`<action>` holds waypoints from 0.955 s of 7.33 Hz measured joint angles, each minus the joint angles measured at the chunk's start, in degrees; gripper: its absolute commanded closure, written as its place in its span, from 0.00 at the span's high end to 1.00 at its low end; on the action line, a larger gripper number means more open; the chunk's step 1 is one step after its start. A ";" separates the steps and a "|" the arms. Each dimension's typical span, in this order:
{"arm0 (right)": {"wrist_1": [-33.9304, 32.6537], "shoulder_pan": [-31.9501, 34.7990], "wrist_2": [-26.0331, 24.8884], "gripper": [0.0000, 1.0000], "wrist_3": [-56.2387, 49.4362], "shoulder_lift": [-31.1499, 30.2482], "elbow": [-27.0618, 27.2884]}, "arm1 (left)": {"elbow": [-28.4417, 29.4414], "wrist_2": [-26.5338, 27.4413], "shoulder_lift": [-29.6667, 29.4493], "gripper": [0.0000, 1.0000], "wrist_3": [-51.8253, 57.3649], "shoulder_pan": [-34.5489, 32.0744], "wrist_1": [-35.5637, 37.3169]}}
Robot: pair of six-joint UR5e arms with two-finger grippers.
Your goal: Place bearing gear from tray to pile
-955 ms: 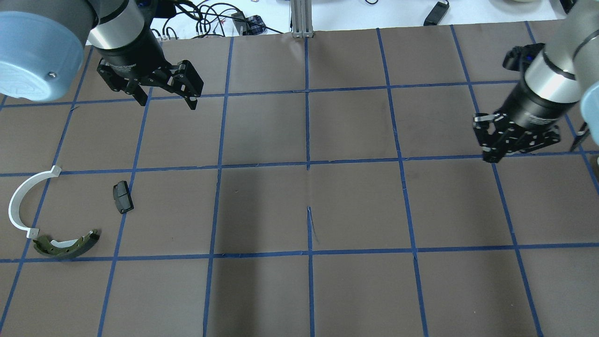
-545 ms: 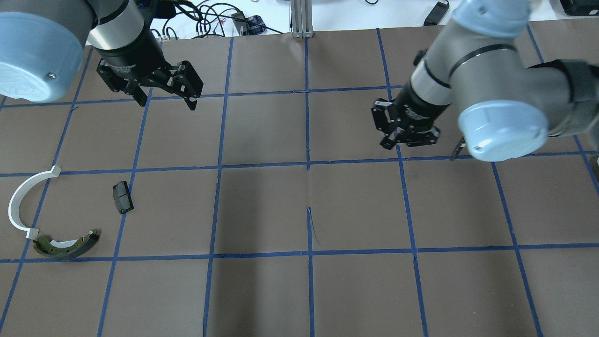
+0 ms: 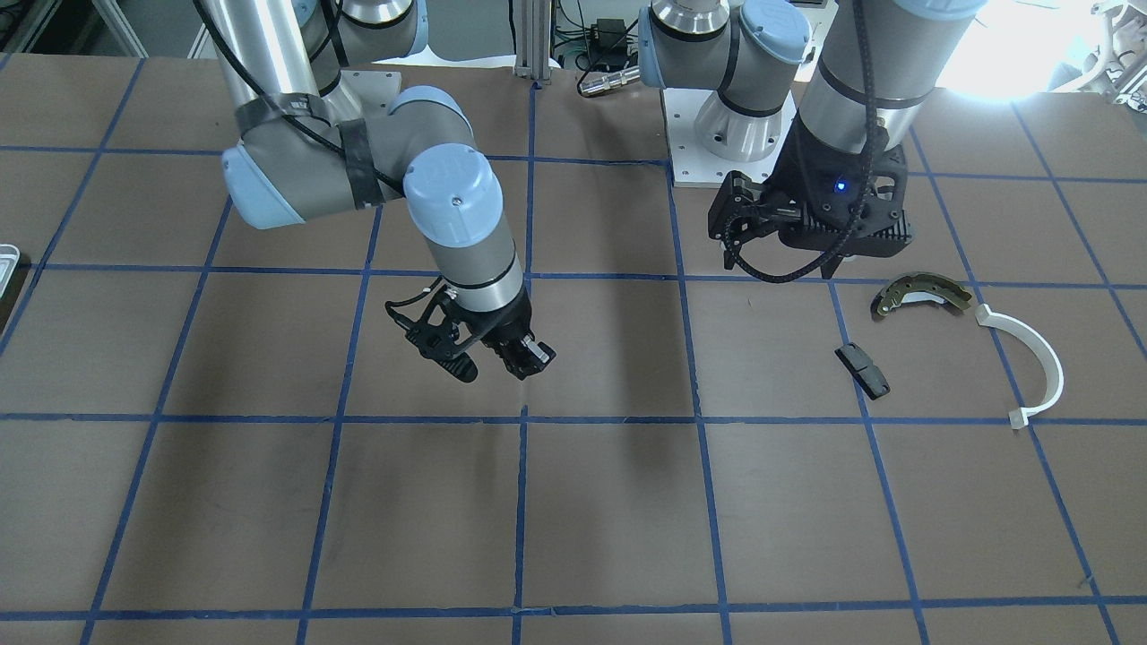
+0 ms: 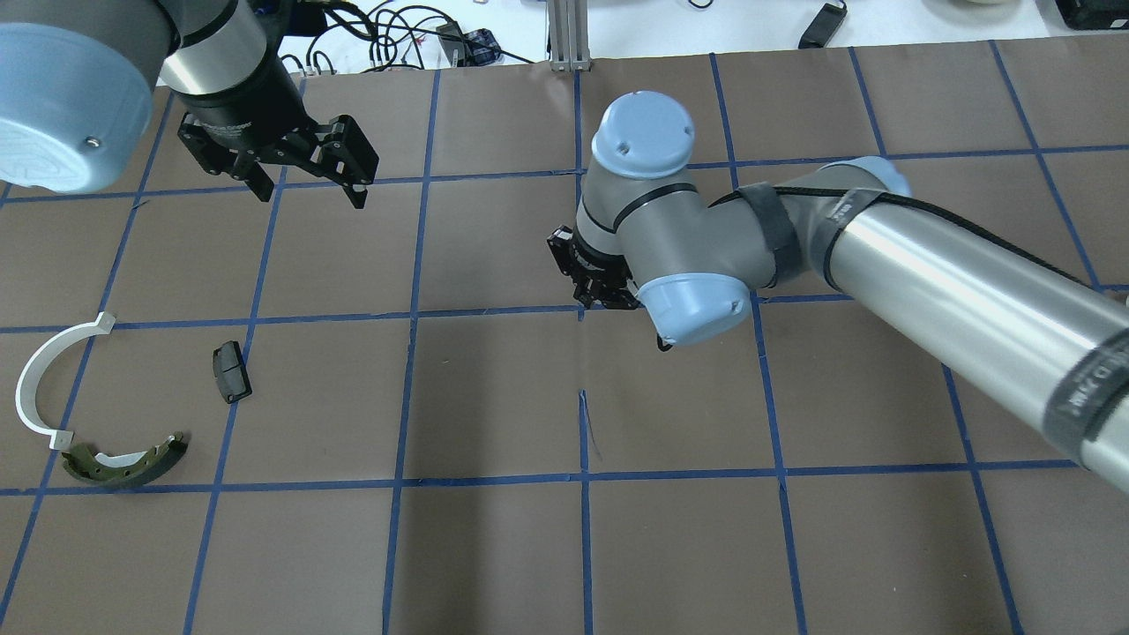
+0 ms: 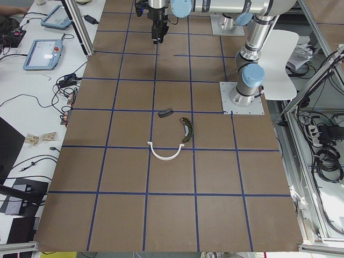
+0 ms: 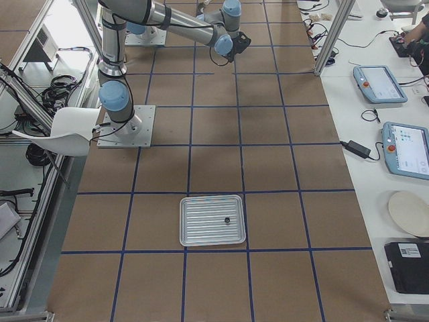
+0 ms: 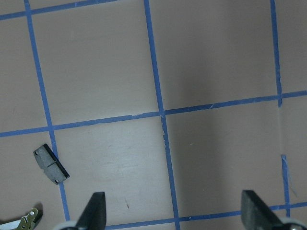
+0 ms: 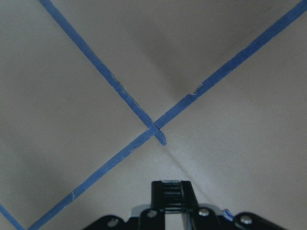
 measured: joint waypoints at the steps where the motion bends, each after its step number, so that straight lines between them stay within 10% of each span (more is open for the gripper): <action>1: -0.23 1.09 -0.92 1.00 1.36 1.69 -0.85 | 0.01 -0.04 0.01 1.00 -0.03 0.01 0.01; 4: 0.80 1.41 -1.95 1.00 0.50 2.23 -2.41 | -0.07 0.04 0.13 1.00 -0.08 -0.05 -0.39; 7: 17.76 -5.24 -4.66 1.00 -16.20 -5.71 -5.69 | 0.18 -1.49 -2.79 1.00 -6.34 -1.86 0.45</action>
